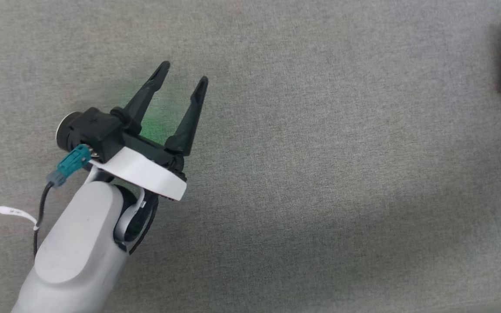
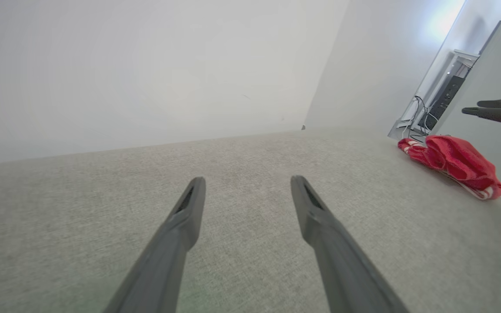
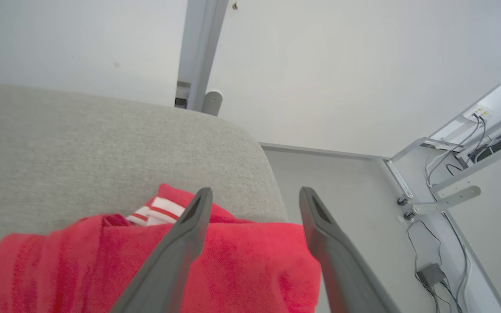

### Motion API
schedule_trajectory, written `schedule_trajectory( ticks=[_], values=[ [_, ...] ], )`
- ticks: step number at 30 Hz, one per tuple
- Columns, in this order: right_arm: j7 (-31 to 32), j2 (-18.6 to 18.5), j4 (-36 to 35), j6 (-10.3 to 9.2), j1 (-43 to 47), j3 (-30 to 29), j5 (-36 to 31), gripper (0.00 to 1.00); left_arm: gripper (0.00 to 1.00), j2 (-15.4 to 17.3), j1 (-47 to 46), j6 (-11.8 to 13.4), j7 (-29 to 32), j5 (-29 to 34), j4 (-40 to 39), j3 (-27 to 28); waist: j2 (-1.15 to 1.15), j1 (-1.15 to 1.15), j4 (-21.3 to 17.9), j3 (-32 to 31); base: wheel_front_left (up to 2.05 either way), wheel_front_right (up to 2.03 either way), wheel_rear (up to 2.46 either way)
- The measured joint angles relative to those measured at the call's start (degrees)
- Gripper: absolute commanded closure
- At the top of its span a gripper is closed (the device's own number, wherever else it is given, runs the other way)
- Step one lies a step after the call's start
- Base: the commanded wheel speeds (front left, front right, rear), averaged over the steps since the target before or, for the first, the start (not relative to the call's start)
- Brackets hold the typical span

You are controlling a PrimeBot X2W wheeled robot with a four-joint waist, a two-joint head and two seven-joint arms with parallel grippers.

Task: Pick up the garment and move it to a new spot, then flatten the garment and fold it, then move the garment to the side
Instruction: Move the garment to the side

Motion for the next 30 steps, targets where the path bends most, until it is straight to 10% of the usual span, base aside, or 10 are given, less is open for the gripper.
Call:
schedule_trajectory(
  ticks=[12,30],
  values=[
    [-4.41,5.01,-8.11,0.0,6.02,-1.94,-0.22,0.0,0.0,-0.3,5.06,0.0,0.01,0.76,-1.26,6.66,0.0,0.0,1.32,-4.43,0.0,0.0,0.0],
    [-4.47,12.51,-33.22,-0.01,29.48,-19.59,-9.78,0.0,0.0,-1.85,17.26,-0.01,0.01,7.69,-4.78,18.66,0.0,0.0,4.07,-11.51,0.0,0.0,0.0]
  ],
)
